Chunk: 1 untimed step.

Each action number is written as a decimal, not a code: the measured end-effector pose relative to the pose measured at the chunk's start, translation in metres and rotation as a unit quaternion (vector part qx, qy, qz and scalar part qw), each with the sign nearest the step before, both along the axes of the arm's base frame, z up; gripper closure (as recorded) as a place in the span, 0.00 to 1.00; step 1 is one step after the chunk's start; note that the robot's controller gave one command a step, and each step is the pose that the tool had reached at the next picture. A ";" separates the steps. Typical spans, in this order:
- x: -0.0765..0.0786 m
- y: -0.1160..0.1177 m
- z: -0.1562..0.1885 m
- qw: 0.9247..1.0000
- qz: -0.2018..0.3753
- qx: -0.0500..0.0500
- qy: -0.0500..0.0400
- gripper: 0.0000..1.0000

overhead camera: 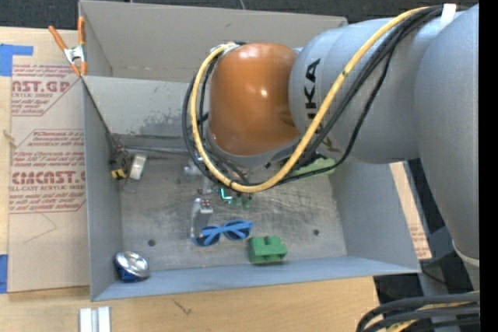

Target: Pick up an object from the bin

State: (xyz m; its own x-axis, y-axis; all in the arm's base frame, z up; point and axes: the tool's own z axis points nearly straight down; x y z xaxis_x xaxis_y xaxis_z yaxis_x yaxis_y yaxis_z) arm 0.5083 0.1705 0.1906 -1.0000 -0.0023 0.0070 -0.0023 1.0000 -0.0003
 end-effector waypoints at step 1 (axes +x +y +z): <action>0.001 -0.090 -0.119 1.000 -0.015 0.003 -0.007 0.00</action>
Offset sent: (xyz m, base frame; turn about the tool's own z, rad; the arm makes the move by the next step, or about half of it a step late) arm -0.0018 -0.0911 -0.1206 0.0275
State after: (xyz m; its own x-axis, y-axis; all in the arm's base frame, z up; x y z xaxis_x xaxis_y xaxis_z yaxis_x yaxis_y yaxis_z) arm 0.5089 0.0805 0.0714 -0.9996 0.0284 -0.0071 0.0284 0.9996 0.0058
